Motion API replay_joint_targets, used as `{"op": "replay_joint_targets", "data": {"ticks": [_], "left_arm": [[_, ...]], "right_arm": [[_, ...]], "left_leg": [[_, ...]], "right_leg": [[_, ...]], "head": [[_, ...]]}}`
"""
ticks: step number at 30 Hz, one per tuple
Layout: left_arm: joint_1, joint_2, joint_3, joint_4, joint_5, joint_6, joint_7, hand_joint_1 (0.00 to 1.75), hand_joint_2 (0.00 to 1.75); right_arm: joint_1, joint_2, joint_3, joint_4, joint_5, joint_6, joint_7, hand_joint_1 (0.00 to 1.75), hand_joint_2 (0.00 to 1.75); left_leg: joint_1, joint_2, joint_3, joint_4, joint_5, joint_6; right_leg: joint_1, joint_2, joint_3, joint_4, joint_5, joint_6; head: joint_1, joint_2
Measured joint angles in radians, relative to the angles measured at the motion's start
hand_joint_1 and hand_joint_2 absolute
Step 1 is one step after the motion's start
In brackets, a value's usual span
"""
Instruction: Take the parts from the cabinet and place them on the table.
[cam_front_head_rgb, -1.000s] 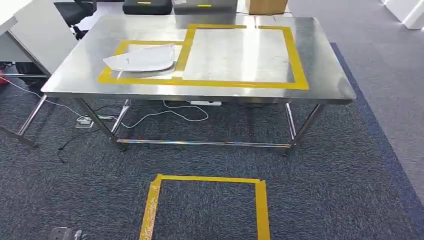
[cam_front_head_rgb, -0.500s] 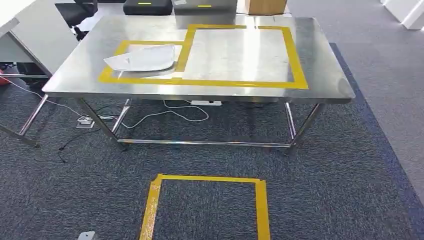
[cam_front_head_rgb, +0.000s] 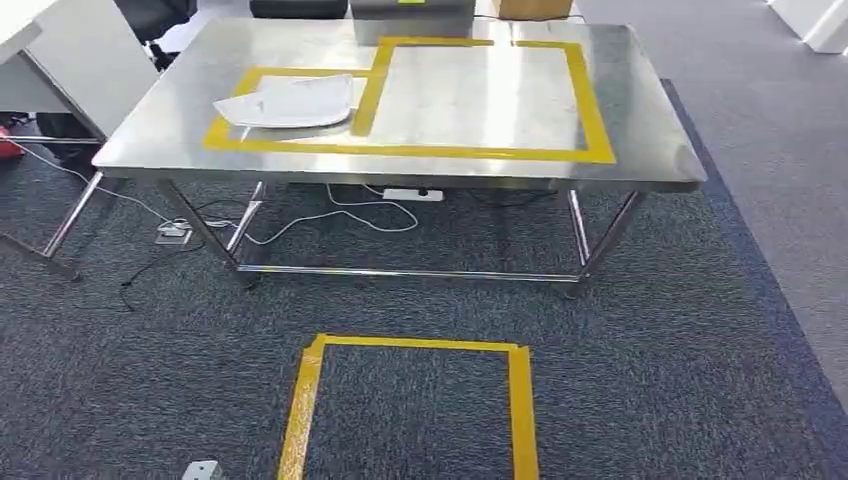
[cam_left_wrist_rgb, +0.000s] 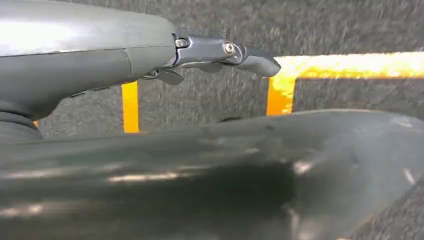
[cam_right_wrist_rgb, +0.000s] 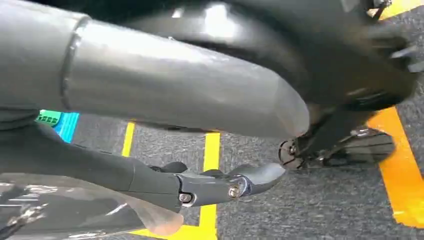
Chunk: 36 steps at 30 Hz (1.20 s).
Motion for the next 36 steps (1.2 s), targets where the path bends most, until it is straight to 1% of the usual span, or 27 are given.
{"op": "replay_joint_targets", "data": {"ticks": [4, 5, 6, 8, 9, 10, 12, 13, 14, 15, 16, 17, 19, 20, 21, 22, 23, 24, 25, 26, 28, 29, 31, 32, 34, 35, 36], "left_arm": [[0.002, -0.003, -0.005, 0.003, -0.006, 0.003, 0.005, 0.00, 0.00], [0.002, -0.003, -0.005, 0.006, -0.009, 0.004, 0.006, 0.00, 0.00], [0.003, -0.003, -0.005, 0.006, -0.010, 0.004, 0.009, 0.00, 0.00], [0.002, -0.005, -0.006, 0.006, -0.012, 0.005, 0.009, 0.00, 0.00], [0.001, -0.006, -0.006, 0.006, -0.012, 0.005, 0.009, 0.00, 0.00], [0.000, -0.007, -0.007, 0.006, -0.013, 0.005, 0.009, 0.00, 0.00], [0.000, -0.008, -0.007, 0.006, -0.015, 0.010, 0.009, 0.00, 0.00], [0.000, -0.008, -0.007, 0.006, -0.015, 0.011, 0.009, 0.00, 0.00], [-0.002, -0.008, -0.008, 0.006, -0.015, 0.015, 0.009, 0.00, 0.00], [-0.005, -0.004, -0.008, 0.006, -0.016, 0.018, 0.009, 0.00, 0.00], [-0.009, -0.008, -0.009, 0.006, -0.018, 0.019, 0.009, 0.00, 0.00], [-0.011, -0.008, -0.010, 0.006, -0.018, 0.021, 0.010, 0.00, 0.00], [-0.009, -0.011, -0.015, 0.007, -0.018, 0.021, 0.010, 0.00, 0.00], [-0.009, -0.017, -0.019, 0.010, -0.018, 0.021, 0.010, 0.00, 0.00], [-0.010, -0.014, -0.020, 0.010, -0.018, 0.021, 0.010, 0.00, 0.00], [-0.010, -0.016, -0.021, 0.010, -0.018, 0.023, 0.010, 0.00, 0.00], [-0.010, -0.017, -0.023, 0.010, -0.018, 0.024, 0.010, 0.00, 0.00], [-0.010, -0.018, -0.024, 0.010, -0.018, 0.026, 0.010, 0.00, 0.00], [-0.010, -0.019, -0.024, 0.010, -0.018, 0.029, 0.010, 0.00, 0.00], [-0.010, -0.020, -0.024, 0.010, -0.019, 0.032, 0.010, 0.00, 0.00], [-0.010, -0.024, -0.025, 0.010, -0.019, 0.036, 0.010, 0.00, 0.00], [-0.011, -0.025, -0.025, 0.010, -0.019, 0.038, 0.010, 0.00, 0.00], [-0.013, -0.027, -0.025, 0.009, -0.019, 0.040, 0.010, 0.00, 0.00], [-0.013, -0.027, -0.025, 0.010, -0.019, 0.040, 0.010, 0.00, 0.00], [-0.013, -0.029, -0.025, 0.010, -0.019, 0.043, 0.010, 0.00, 0.00], [-0.009, -0.028, -0.025, 0.012, -0.019, 0.045, 0.010, 0.00, 0.00], [-0.008, -0.028, -0.025, 0.012, -0.019, 0.047, 0.010, 0.00, 0.00]], "right_arm": [[0.003, -0.002, 0.000, -0.002, -0.008, -0.001, 0.007, 0.00, 0.00], [0.004, -0.002, 0.000, -0.001, -0.014, -0.003, 0.010, 0.00, 0.00], [0.004, -0.002, 0.000, -0.002, -0.016, -0.004, 0.010, 0.00, 0.00], [0.008, -0.002, 0.000, -0.002, -0.018, -0.006, 0.014, 0.00, 0.00], [0.007, -0.002, 0.000, -0.002, -0.018, -0.007, 0.015, 0.00, 0.00], [0.007, -0.003, 0.000, -0.002, -0.020, -0.007, 0.016, 0.00, 0.00], [0.006, -0.003, 0.000, -0.002, -0.026, -0.008, 0.017, 0.00, 0.00], [0.006, -0.003, 0.000, -0.002, -0.032, -0.008, 0.018, 0.00, 0.00], [0.005, -0.003, -0.001, -0.002, -0.035, -0.007, 0.019, 0.00, 0.00], [0.006, -0.002, -0.001, -0.007, -0.036, -0.007, 0.020, 0.00, 0.00], [0.006, -0.003, -0.001, -0.007, -0.037, -0.007, 0.020, 0.00, 0.00], [0.004, -0.003, -0.001, -0.008, -0.037, -0.006, 0.020, 0.00, 0.00], [0.006, -0.003, -0.001, -0.007, -0.037, -0.004, 0.021, 0.00, 0.00], [0.007, -0.007, -0.001, -0.007, -0.037, -0.004, 0.022, 0.00, 0.00], [0.008, -0.008, -0.002, -0.007, -0.037, -0.004, 0.022, 0.00, 0.00], [0.008, -0.008, -0.002, -0.008, -0.037, -0.004, 0.022, 0.00, 0.00], [0.008, -0.008, -0.002, -0.008, -0.037, -0.004, 0.022, 0.00, 0.00], [0.008, -0.008, -0.002, -0.008, -0.039, -0.004, 0.022, 0.00, 0.00], [0.007, -0.009, -0.002, -0.009, -0.041, -0.003, 0.021, 0.00, 0.00], [0.007, -0.010, -0.002, -0.010, -0.045, -0.003, 0.020, 0.00, 0.00], [0.007, -0.014, -0.002, -0.012, -0.052, 0.002, 0.016, 0.00, 0.00], [0.006, -0.014, -0.002, -0.014, -0.053, 0.005, 0.015, 0.00, 0.00], [0.002, -0.016, -0.003, -0.019, -0.061, 0.011, 0.011, 0.00, 0.00], [0.002, -0.017, -0.004, -0.019, -0.067, 0.015, 0.009, 0.00, 0.00], [0.006, -0.017, -0.006, -0.019, -0.074, 0.021, 0.007, 0.00, 0.00], [0.007, -0.017, -0.009, -0.019, -0.081, 0.026, 0.006, 0.00, 0.00], [0.005, -0.018, -0.011, -0.019, -0.086, 0.028, 0.007, 0.00, 0.00]], "left_leg": [[0.004, -0.007, -0.003, -0.002, 0.028, -0.029], [0.006, -0.004, -0.014, 0.012, -0.003, -0.031], [0.005, -0.001, -0.024, 0.045, -0.057, -0.031], [0.003, -0.001, -0.056, 0.200, -0.189, -0.032], [0.001, -0.001, -0.062, 0.269, -0.226, -0.030], [-0.001, 0.000, -0.054, 0.304, -0.227, -0.026], [-0.008, 0.000, 0.006, 0.262, -0.173, -0.011], [-0.015, 0.000, 0.070, 0.178, -0.135, 0.003], [-0.025, 0.000, 0.138, 0.081, -0.123, 0.021], [-0.039, 0.000, 0.201, -0.005, -0.140, 0.037], [-0.038, 0.004, 0.227, -0.060, -0.150, 0.039], [-0.044, 0.002, 0.214, -0.051, -0.142, 0.033], [-0.047, 0.004, 0.196, -0.054, -0.123, 0.039], [-0.037, 0.010, 0.186, -0.060, -0.105, 0.042], [-0.038, 0.012, 0.172, -0.060, -0.093, 0.048], [-0.038, 0.012, 0.153, -0.060, -0.079, 0.056], [-0.038, 0.013, 0.136, -0.059, -0.065, 0.057], [-0.038, 0.013, 0.118, -0.058, -0.052, 0.056], [-0.037, 0.014, 0.100, -0.054, -0.039, 0.055], [-0.036, 0.015, 0.076, -0.048, -0.025, 0.052], [-0.033, 0.016, 0.034, -0.034, -0.005, 0.044], [-0.032, 0.016, 0.016, -0.024, 0.003, 0.039], [-0.036, 0.014, -0.005, 0.001, 0.015, 0.027], [-0.036, 0.015, -0.009, 0.004, 0.028, 0.022], [-0.032, 0.014, -0.012, 0.000, 0.046, 0.011], [-0.029, 0.010, -0.020, 0.004, 0.048, 0.006], [-0.027, 0.010, -0.027, 0.022, -0.002, -0.002]], "right_leg": [[0.002, -0.003, -0.041, 0.013, 0.017, -0.037], [0.000, -0.012, -0.052, 0.012, 0.028, -0.052], [0.002, -0.012, -0.064, 0.012, 0.036, -0.062], [0.010, -0.019, -0.082, 0.013, 0.060, -0.068], [0.015, -0.023, -0.098, 0.014, 0.071, -0.070], [0.020, -0.025, -0.115, 0.017, 0.085, -0.072], [0.028, -0.027, -0.144, 0.021, 0.104, -0.074], [0.034, -0.027, -0.159, 0.023, 0.114, -0.073], [0.034, -0.026, -0.166, 0.025, 0.124, -0.073], [0.037, -0.026, -0.171, 0.026, 0.130, -0.069], [0.039, -0.029, -0.175, 0.027, 0.140, -0.065], [0.035, -0.031, -0.176, 0.024, 0.153, -0.061], [0.032, -0.031, -0.182, 0.019, 0.176, -0.050], [0.030, -0.025, -0.190, 0.025, 0.162, -0.045], [0.030, -0.021, -0.204, 0.044, 0.115, -0.039], [0.026, -0.020, -0.225, 0.104, 0.037, -0.034], [0.024, -0.020, -0.239, 0.181, -0.028, -0.030], [0.023, -0.020, -0.247, 0.252, -0.068, -0.025], [0.022, -0.020, -0.249, 0.307, -0.071, -0.021], [0.019, -0.020, -0.236, 0.330, -0.038, -0.017], [0.012, -0.020, -0.158, 0.269, 0.047, -0.012], [0.010, -0.020, -0.095, 0.194, 0.057, -0.011], [0.009, -0.016, 0.058, -0.017, -0.011, -0.015], [0.012, -0.014, 0.051, -0.031, -0.028, -0.028], [0.017, -0.015, 0.039, -0.021, -0.018, -0.039], [0.010, -0.020, 0.026, -0.024, -0.004, -0.055], [0.011, -0.022, 0.011, -0.022, 0.007, -0.063]], "head": [[-0.010, 0.000], [-0.015, 0.000], [-0.021, 0.000], [-0.034, 0.000], [-0.037, 0.000], [-0.035, 0.000], [-0.037, 0.000], [-0.037, 0.000], [-0.037, 0.000], [-0.034, 0.000], [-0.041, 0.000], [-0.039, 0.000], [-0.042, 0.000], [-0.048, 0.000], [-0.047, 0.000], [-0.043, 0.000], [-0.043, 0.000], [-0.044, 0.000], [-0.043, 0.000], [-0.043, 0.000], [-0.043, 0.000], [-0.043, 0.000], [-0.040, 0.000], [-0.044, 0.000], [-0.045, 0.000], [-0.042, 0.000], [-0.045, 0.000]]}}
